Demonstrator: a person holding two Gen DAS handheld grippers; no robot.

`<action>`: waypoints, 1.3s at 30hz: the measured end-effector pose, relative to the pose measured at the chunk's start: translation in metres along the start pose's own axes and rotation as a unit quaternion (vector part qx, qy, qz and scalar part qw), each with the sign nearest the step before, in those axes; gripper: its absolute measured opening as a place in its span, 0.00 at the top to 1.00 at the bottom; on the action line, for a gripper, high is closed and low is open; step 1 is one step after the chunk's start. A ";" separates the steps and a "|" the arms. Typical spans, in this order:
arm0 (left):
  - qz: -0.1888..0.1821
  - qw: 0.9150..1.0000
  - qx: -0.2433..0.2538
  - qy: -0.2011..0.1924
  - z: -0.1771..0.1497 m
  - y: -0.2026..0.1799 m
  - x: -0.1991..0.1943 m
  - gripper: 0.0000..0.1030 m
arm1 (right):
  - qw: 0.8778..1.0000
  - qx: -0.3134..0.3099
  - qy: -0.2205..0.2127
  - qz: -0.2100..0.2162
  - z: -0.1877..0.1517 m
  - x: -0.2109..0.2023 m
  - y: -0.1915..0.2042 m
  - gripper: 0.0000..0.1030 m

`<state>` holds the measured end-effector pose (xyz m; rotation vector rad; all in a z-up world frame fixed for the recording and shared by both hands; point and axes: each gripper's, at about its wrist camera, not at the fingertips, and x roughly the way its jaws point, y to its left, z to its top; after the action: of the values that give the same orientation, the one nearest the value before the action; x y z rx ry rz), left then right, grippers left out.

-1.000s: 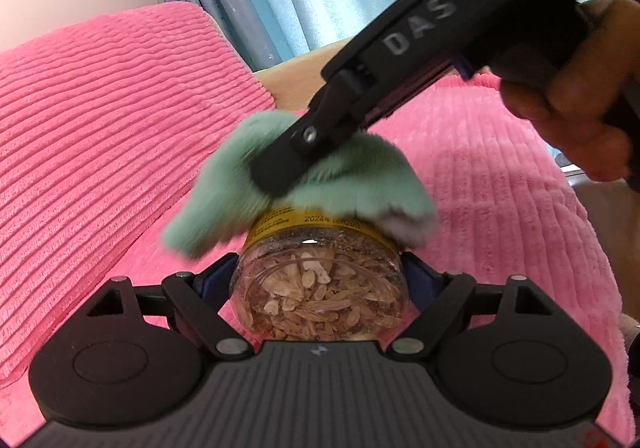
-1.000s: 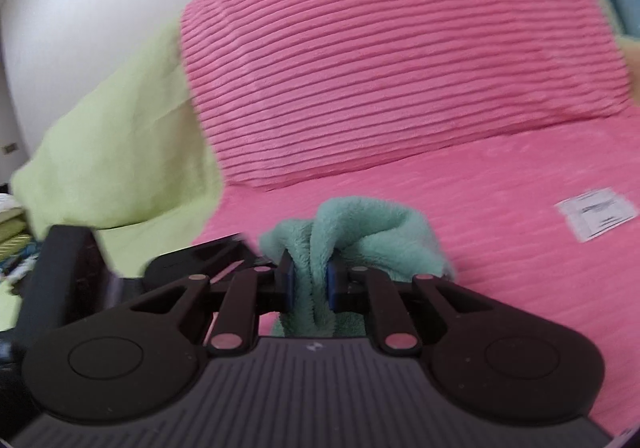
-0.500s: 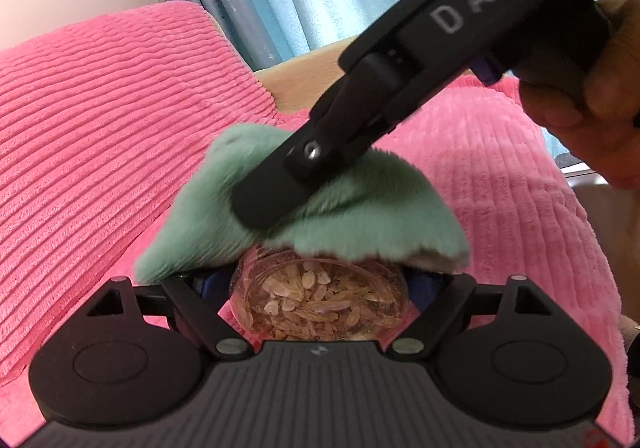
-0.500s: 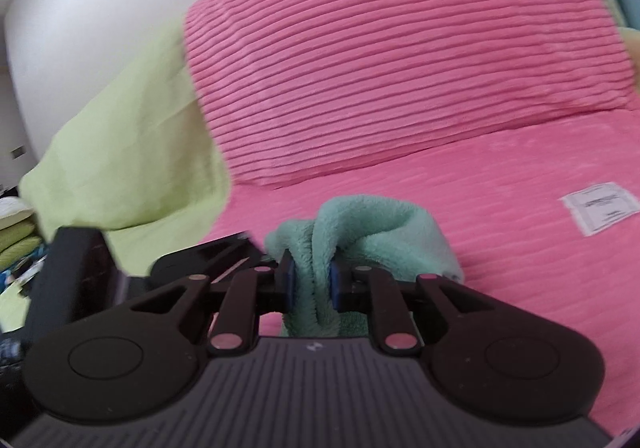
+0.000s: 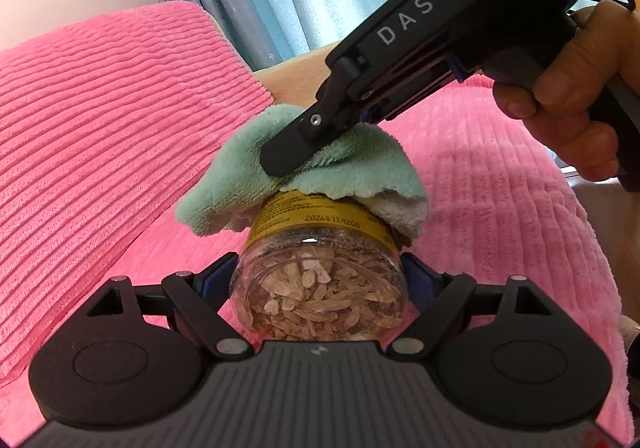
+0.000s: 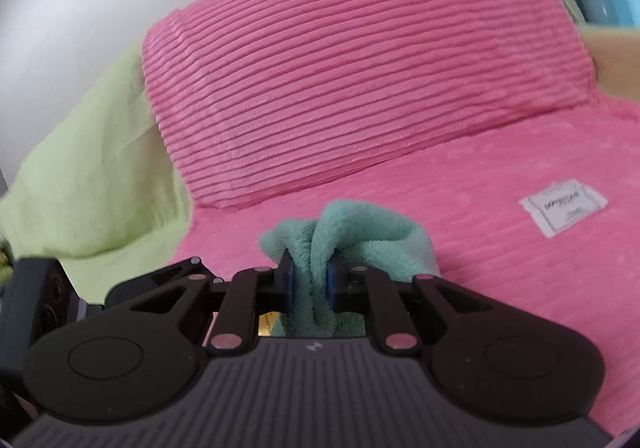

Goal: Clean container
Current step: 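Keep rubbing the cloth along the jar's label with the right tool while the left tool holds it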

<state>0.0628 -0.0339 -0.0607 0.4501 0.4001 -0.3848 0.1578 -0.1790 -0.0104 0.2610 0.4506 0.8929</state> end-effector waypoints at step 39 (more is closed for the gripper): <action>-0.040 0.994 -0.097 0.004 -0.020 0.023 -0.002 0.17 | 1.000 0.000 0.022 -0.004 0.001 -0.004 0.005 0.87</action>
<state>0.0652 -0.0047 -0.0689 0.2471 0.4601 -0.4172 0.1524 -0.1796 -0.0067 0.2395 0.4927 0.8923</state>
